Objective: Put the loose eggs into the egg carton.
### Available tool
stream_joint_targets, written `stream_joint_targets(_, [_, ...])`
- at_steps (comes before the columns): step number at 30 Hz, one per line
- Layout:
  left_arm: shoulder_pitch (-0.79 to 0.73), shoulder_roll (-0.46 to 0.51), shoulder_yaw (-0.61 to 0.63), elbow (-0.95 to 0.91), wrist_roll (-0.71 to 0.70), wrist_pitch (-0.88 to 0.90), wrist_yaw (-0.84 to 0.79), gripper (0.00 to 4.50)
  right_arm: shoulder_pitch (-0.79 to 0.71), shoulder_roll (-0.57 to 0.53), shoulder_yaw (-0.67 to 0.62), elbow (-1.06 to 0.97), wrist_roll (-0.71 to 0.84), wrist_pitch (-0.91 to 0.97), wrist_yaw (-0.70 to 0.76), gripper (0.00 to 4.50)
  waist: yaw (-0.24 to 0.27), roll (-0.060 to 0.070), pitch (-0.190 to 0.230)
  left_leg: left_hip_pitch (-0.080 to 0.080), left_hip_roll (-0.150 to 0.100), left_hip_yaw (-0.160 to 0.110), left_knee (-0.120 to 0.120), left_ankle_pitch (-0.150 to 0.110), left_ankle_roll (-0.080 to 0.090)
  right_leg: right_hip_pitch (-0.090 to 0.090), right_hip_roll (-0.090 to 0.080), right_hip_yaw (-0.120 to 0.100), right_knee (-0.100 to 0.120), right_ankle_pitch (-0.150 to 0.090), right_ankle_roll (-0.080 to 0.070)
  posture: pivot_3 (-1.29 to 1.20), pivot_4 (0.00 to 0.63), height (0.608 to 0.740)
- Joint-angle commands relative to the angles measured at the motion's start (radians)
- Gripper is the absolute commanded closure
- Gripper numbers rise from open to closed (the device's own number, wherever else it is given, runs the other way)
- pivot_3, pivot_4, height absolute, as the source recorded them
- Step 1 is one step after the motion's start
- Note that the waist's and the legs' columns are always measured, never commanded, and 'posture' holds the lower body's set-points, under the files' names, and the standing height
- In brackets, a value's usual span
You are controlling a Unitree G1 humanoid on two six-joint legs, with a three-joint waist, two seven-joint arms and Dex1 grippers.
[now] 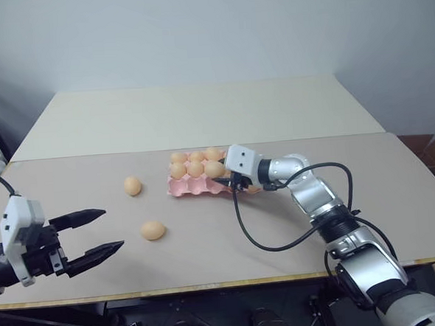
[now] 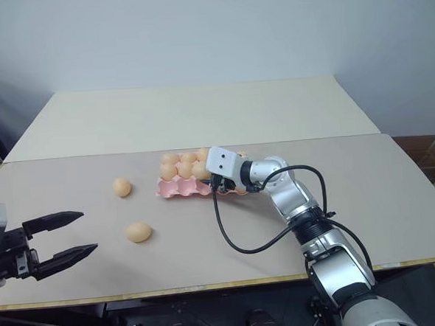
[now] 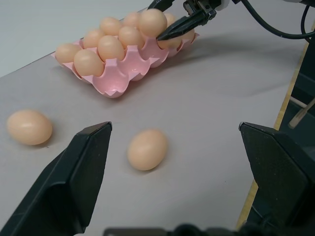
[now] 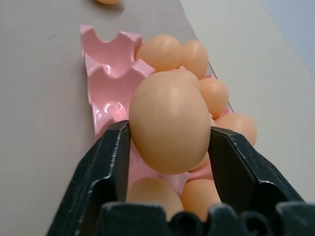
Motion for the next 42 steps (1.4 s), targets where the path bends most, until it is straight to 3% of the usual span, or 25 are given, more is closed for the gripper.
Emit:
stream_joint_targets(1, [0.001, 0.002, 0.023, -0.025, -0.005, -0.022, 0.002, 0.0, -0.013, 0.006, -0.004, -0.038, 0.005, -0.006, 0.004, 0.4, -0.001, 0.0, 0.0, 0.0, 0.0, 0.0, 0.0, 0.0, 0.0, 0.0, 0.0, 0.0, 0.0, 0.0, 0.0, 0.0, 0.15, 0.74])
stream_joint_targets(3, [0.0, 0.003, 0.021, -0.023, -0.003, -0.023, 0.002, 0.0, -0.008, 0.003, -0.01, -0.058, 0.017, 0.004, 0.009, 0.03, -0.001, 0.0, 0.0, 0.0, 0.0, 0.0, 0.0, 0.0, 0.0, 0.0, 0.0, 0.0, 0.0, 0.0, 0.0, 0.0, 0.15, 0.74])
stream_joint_targets(11, [-0.004, 0.005, 0.018, -0.018, -0.003, -0.028, -0.006, 0.0, 0.113, -0.128, -0.133, -0.308, 0.184, 0.1, 0.128, 0.03, 0.014, 0.0, 0.0, -0.001, 0.0, -0.001, 0.0, 0.0, 0.0, 0.0, 0.0, -0.001, -0.002, 0.0, 0.0, 0.0, 0.15, 0.74])
stream_joint_targets(18, [0.046, -0.007, 0.074, -0.008, 0.01, -0.026, 0.005, 0.0, 0.385, -0.43, -0.376, -0.554, 0.443, 0.16, 0.351, 0.03, 0.027, 0.0, 0.0, 0.0, 0.0, -0.001, -0.001, 0.0, 0.0, 0.001, 0.0, -0.001, -0.004, 0.0, 0.0, 0.0, 0.15, 0.74])
stream_joint_targets(25, [0.089, 0.002, 0.087, 0.013, 0.019, -0.024, -0.024, 0.0, 0.607, -0.608, -0.541, -0.621, 0.584, 0.181, 0.476, 0.03, 0.022, 0.0, 0.0, 0.002, 0.0, 0.0, -0.001, 0.0, 0.0, 0.003, 0.0, 0.001, -0.003, 0.0, 0.0, 0.0, 0.15, 0.74])
stream_joint_targets(37, [0.071, 0.013, 0.07, 0.05, 0.035, -0.034, -0.041, 0.0, 0.695, -0.647, -0.601, -0.673, 0.63, 0.187, 0.437, 0.03, 0.026, -0.001, 0.0, 0.001, 0.0, 0.0, 0.0, 0.0, 0.0, 0.002, 0.0, 0.0, -0.004, 0.0, 0.0, 0.0, 0.15, 0.74])
stream_joint_targets(42, [0.01, 0.022, -0.061, 0.067, 0.104, -0.078, -0.019, 0.0, 0.676, -0.645, -0.584, -0.674, 0.638, 0.187, 0.425, 0.03, 0.026, 0.0, 0.0, 0.002, 0.0, 0.0, 0.0, 0.0, 0.0, 0.003, 0.0, 0.0, -0.004, 0.0, 0.0, 0.0, 0.15, 0.74])
